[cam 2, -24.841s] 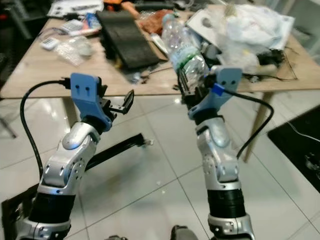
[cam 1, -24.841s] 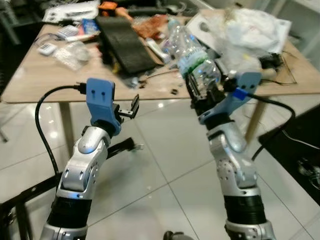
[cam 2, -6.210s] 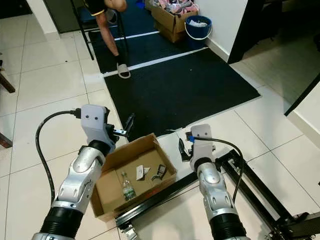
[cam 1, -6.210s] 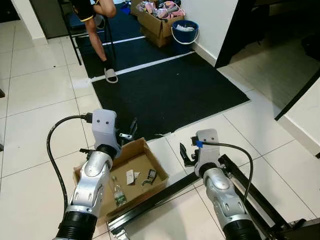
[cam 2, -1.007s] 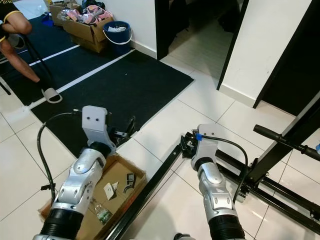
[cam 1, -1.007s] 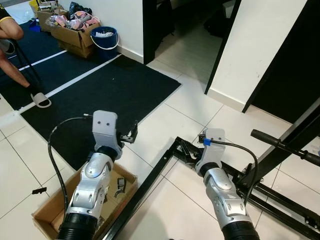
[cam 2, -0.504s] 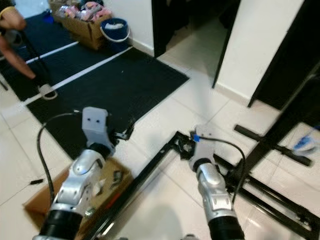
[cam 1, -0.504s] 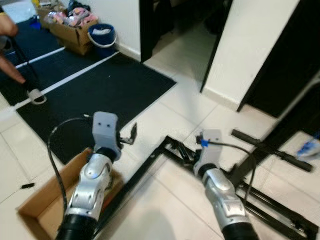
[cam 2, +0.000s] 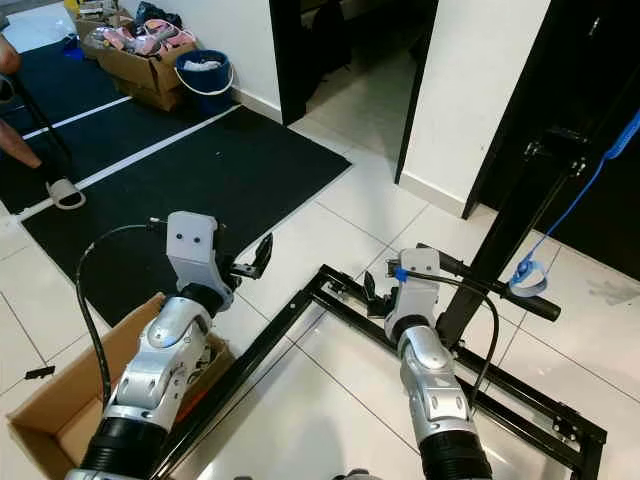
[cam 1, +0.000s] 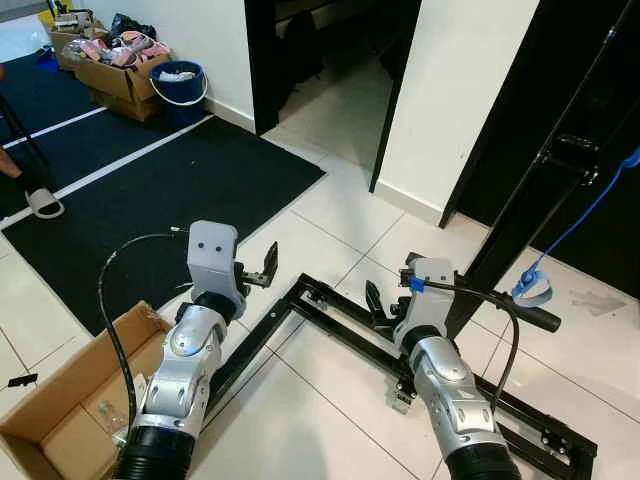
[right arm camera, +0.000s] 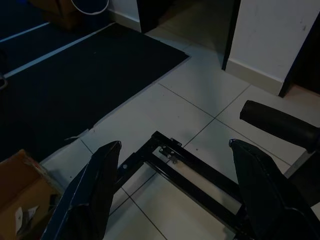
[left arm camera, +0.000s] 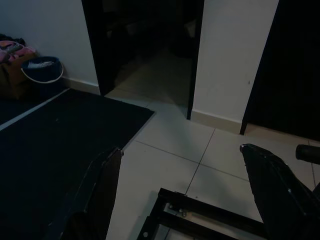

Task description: Picking trash to rubbish bin

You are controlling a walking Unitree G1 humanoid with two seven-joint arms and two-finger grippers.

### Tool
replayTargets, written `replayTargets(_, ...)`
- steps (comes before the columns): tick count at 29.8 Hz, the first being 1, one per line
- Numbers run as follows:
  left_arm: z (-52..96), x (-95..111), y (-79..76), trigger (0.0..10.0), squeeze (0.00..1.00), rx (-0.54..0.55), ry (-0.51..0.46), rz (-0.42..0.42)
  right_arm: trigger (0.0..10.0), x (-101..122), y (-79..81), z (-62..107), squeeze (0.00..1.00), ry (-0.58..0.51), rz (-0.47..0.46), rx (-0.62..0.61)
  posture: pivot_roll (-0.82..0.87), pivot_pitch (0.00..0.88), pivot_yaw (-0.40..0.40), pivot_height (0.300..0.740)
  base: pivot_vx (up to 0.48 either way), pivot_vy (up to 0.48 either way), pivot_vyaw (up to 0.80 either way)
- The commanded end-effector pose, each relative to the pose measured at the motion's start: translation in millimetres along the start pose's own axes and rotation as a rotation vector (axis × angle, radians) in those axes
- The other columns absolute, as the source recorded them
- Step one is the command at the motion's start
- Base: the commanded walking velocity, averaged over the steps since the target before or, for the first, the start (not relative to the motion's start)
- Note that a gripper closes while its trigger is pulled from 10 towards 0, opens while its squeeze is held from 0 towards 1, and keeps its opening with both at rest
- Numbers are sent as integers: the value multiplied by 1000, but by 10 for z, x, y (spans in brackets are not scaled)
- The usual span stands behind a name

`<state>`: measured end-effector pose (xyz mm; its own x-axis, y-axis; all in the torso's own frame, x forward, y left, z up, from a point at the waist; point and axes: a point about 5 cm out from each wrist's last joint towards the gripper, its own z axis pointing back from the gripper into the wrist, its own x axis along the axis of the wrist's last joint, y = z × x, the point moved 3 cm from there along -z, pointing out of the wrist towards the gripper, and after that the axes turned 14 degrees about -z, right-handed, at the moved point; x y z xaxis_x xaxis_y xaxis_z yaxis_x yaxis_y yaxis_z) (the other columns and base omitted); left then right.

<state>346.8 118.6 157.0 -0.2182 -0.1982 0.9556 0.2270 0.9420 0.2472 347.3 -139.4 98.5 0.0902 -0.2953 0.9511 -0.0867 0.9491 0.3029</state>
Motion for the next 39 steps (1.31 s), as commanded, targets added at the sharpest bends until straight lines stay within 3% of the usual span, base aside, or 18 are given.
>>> replayTargets(1,32,-25,8,10000,0,-4,7,-23,10000,-56,10,23,0,16,0,0,24,165,-3,740,0,0,0)
replayTargets(8,35,-24,0,10000,0,-7,3,-10,10000,-56,8,27,0,16,1,-1,24,165,-3,740,0,-434,0)
replayTargets(20,27,-30,-1,10000,0,-16,23,36,10000,-55,14,20,0,14,-4,-3,29,168,1,740,0,0,0)
replayTargets(28,23,-18,14,10000,0,-9,16,22,10000,-59,16,21,0,14,-6,-5,31,169,3,740,0,454,0)
replayTargets(39,25,-36,16,10000,0,-8,25,16,10000,-66,16,29,0,14,-9,-7,31,170,6,740,0,0,0)
